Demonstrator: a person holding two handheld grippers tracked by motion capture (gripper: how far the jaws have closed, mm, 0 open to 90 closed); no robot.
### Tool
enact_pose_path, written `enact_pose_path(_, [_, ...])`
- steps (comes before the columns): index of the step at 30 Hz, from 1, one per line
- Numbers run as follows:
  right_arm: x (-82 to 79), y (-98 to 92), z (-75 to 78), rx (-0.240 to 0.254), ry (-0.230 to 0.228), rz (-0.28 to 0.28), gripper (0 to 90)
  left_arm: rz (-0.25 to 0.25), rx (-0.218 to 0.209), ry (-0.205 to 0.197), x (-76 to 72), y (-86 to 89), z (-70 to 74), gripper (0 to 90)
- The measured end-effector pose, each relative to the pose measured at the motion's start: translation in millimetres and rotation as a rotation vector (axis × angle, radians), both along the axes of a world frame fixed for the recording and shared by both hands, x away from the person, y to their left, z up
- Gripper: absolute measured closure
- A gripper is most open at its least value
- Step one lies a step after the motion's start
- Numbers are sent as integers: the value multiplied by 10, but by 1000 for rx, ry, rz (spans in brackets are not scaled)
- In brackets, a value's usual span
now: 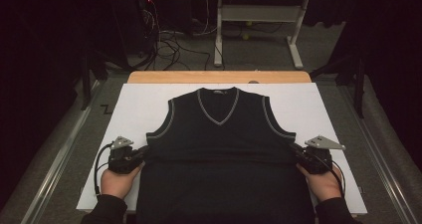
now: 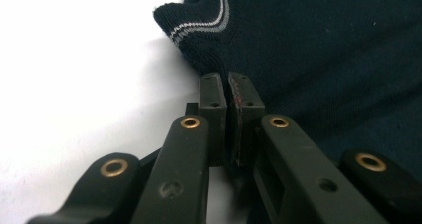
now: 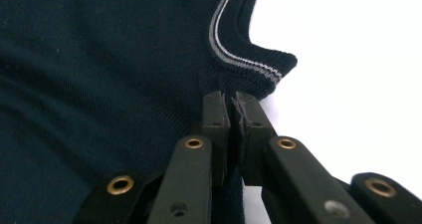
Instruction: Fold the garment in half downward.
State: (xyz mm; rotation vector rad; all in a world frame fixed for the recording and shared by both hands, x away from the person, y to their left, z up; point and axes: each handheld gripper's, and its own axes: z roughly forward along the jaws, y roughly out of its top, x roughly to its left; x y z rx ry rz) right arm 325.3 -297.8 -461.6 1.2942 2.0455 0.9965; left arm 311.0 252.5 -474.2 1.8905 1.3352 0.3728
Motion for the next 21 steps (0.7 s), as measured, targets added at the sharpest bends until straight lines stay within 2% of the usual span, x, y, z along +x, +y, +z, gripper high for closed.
enact_pose_path(1, [-41,-10,-12,-11,1,9,853,-3,3,2,-14,-1,-3,824])
enact_pose_path(6, [-153,-42,-28,-9,13,23,853,-27,2,15,-121,25,-9,824])
enact_pose_path(21, [-429,-75,-32,-21,17,66,851,-77,2,15,-395,58,14,824])
